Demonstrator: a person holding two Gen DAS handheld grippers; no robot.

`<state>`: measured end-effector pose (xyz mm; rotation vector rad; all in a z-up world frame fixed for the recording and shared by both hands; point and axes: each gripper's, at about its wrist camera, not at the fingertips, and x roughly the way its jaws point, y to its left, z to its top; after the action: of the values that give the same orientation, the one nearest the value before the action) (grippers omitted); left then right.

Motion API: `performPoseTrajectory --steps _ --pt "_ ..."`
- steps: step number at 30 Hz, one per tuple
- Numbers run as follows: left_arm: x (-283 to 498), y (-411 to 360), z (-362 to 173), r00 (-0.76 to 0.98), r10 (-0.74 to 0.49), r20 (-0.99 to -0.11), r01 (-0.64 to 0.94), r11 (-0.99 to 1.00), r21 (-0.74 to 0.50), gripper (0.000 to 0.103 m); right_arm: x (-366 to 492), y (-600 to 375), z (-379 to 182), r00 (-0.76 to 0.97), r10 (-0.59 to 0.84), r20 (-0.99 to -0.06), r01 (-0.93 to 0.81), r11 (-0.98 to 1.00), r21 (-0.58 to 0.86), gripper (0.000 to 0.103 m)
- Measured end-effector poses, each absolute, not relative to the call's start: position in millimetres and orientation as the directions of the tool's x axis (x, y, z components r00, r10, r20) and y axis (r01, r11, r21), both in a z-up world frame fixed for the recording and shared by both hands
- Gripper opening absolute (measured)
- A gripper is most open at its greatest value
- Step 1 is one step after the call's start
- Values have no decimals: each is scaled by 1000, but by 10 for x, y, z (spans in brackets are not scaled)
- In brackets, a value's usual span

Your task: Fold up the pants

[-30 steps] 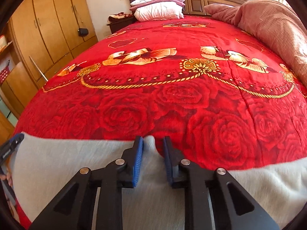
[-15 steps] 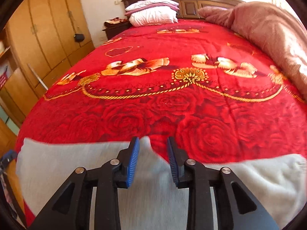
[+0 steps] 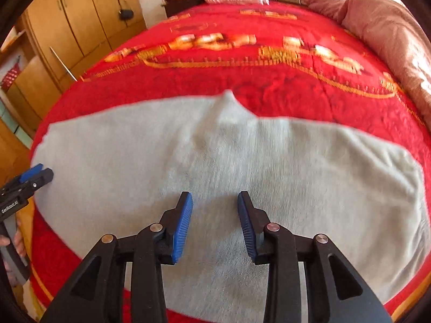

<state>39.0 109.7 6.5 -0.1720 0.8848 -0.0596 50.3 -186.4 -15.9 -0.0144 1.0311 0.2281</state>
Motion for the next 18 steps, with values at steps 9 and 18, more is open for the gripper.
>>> performPoseTrajectory --steps 9,18 --pt "381 1060 -192 643 -53 -764 -42 994 -104 97 515 -1799 -227 548 204 -811 -237 968 83 57" --pt "358 1179 -276 623 -100 -776 -66 982 -179 103 491 -1718 -217 565 197 -801 -226 971 80 67"
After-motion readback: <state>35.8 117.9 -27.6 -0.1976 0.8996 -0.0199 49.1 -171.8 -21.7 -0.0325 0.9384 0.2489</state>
